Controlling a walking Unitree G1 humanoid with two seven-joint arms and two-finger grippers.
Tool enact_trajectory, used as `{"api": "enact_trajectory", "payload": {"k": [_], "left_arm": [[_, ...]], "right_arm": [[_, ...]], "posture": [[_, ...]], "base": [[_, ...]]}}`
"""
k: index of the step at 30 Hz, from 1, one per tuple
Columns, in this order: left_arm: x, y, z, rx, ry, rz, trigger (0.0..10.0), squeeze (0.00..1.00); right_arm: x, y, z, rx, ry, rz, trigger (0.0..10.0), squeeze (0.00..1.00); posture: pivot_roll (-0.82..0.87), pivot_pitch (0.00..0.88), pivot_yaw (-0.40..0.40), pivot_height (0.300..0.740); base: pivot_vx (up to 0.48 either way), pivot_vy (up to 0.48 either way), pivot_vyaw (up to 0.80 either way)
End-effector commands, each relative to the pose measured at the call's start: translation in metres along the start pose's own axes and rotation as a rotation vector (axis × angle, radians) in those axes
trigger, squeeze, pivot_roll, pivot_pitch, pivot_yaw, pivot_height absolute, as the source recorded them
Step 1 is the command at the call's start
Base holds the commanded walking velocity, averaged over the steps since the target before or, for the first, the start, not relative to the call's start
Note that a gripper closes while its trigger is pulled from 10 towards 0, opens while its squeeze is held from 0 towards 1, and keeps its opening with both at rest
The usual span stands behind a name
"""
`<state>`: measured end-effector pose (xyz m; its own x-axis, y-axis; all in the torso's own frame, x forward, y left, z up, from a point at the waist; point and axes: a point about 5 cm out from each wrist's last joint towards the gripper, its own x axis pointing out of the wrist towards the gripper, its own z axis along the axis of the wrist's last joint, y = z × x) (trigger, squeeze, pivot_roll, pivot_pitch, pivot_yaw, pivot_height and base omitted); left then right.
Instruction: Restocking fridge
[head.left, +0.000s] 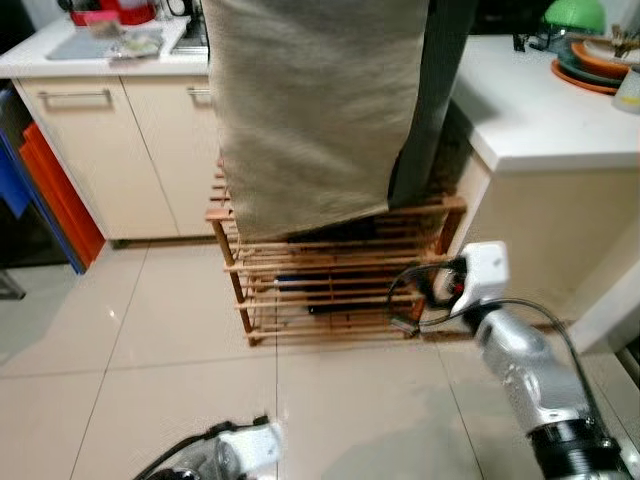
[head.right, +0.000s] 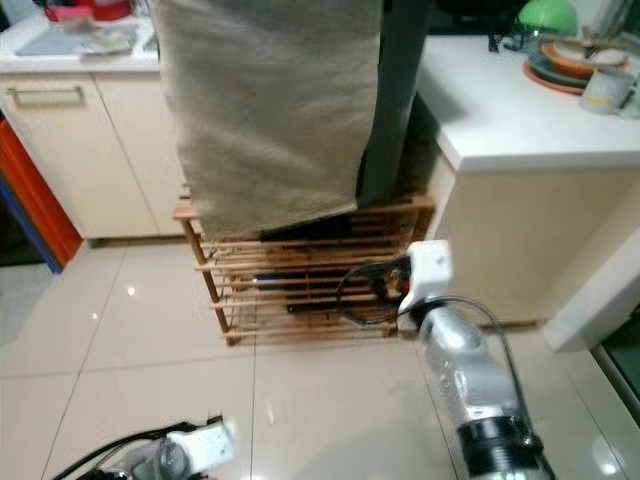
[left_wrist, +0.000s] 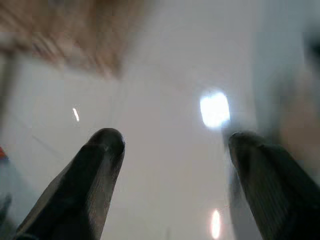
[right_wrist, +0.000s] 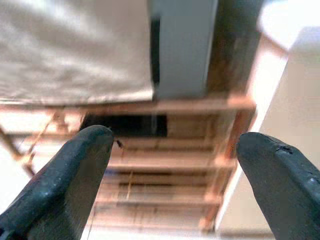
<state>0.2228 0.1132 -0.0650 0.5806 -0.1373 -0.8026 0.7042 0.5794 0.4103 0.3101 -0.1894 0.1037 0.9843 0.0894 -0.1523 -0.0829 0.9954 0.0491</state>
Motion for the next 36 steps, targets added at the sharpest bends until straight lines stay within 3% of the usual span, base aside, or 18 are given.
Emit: {"api": "enact_trajectory", "payload": {"k": [1,2,3,4,5,6,7,8,10,11,12,13,18,23,27,36], "left_arm": [[0.000,0.028,0.037,-0.153,-0.166,0.156,10.0,0.00],[-0.003,0.038,0.054,-0.213,-0.250,0.219,10.0,0.00],[-0.003,0.038,0.054,-0.213,-0.250,0.219,10.0,0.00],[-0.019,0.084,0.080,-0.382,-0.474,0.392,10.0,0.00],[-0.019,0.084,0.080,-0.382,-0.474,0.392,10.0,0.00],[-0.029,0.108,0.080,-0.420,-0.545,0.450,10.0,0.00],[-0.049,0.152,0.071,-0.485,-0.645,0.536,10.0,0.00],[-0.049,0.152,0.071,-0.485,-0.645,0.536,10.0,0.00],[-0.076,0.178,0.086,-0.555,-0.778,0.613,10.0,0.00],[-0.076,0.178,0.086,-0.555,-0.778,0.613,10.0,0.00],[-0.093,0.186,0.099,-0.602,-0.869,0.664,10.0,0.00],[-0.098,0.186,0.104,-0.616,-0.899,0.681,10.0,0.00],[-0.104,0.178,0.118,-0.606,-0.952,0.670,10.0,0.00],[-0.109,0.177,0.122,-0.592,-0.958,0.647,10.0,0.00],[-0.111,0.175,0.118,-0.641,-0.944,0.615,10.0,0.00],[-0.107,0.171,0.108,-0.689,-0.882,0.622,10.0,0.00]], "right_arm": [[0.001,0.004,0.001,0.004,-0.023,-0.020,10.0,0.00],[0.002,0.005,0.002,0.008,-0.036,-0.026,10.0,0.00],[0.002,0.005,0.002,0.008,-0.036,-0.026,10.0,0.00],[0.006,0.007,0.002,0.019,-0.058,-0.055,10.0,0.00],[0.006,0.007,0.002,0.019,-0.058,-0.055,10.0,0.00],[0.007,0.008,0.000,0.022,-0.061,-0.064,10.0,0.00],[0.008,0.008,-0.001,0.021,-0.067,-0.093,10.0,0.00],[0.008,0.008,-0.001,0.021,-0.067,-0.093,10.0,0.00],[0.008,0.005,0.001,0.009,-0.100,-0.130,10.0,0.00],[0.008,0.005,0.001,0.009,-0.100,-0.130,10.0,0.00],[0.007,0.003,0.004,0.001,-0.137,-0.153,10.0,0.00],[0.007,0.003,0.004,0.005,-0.146,-0.156,10.0,0.00],[0.010,0.003,0.008,0.044,-0.183,-0.185,10.0,0.00],[0.011,0.005,0.016,0.058,-0.227,-0.200,10.0,0.00],[0.011,-0.001,0.019,0.060,-0.254,-0.246,10.0,0.00],[0.014,0.005,0.025,-0.006,-0.278,-0.204,10.0,0.00]], "posture": [[-0.07,0.000,-0.007,0.740],[-0.08,0.000,-0.007,0.740],[-0.08,0.000,-0.007,0.740],[-0.08,0.000,-0.012,0.740],[-0.08,0.000,-0.012,0.740],[-0.07,0.000,-0.013,0.740],[-0.07,0.000,-0.013,0.740],[-0.07,0.000,-0.013,0.740],[-0.07,0.000,-0.012,0.740],[-0.07,0.000,-0.012,0.740],[-0.07,0.000,-0.008,0.740],[-0.08,0.000,-0.004,0.740],[-0.08,0.000,0.010,0.740],[-0.09,0.000,0.019,0.740],[-0.09,0.000,0.019,0.740],[-0.07,0.000,-0.012,0.740]], "base": [[0.000,0.000,0.00],[0.000,0.000,0.00],[0.000,0.000,0.00],[0.000,0.000,0.00],[0.000,0.000,0.00],[0.000,0.000,0.00],[0.000,0.000,0.00],[0.000,0.000,0.00],[0.000,0.000,0.00],[0.000,0.000,0.00],[0.000,0.000,0.00],[0.000,0.000,0.00],[0.000,0.000,0.00],[0.000,0.000,0.00],[0.000,0.000,0.00],[0.000,0.000,0.00]]}}
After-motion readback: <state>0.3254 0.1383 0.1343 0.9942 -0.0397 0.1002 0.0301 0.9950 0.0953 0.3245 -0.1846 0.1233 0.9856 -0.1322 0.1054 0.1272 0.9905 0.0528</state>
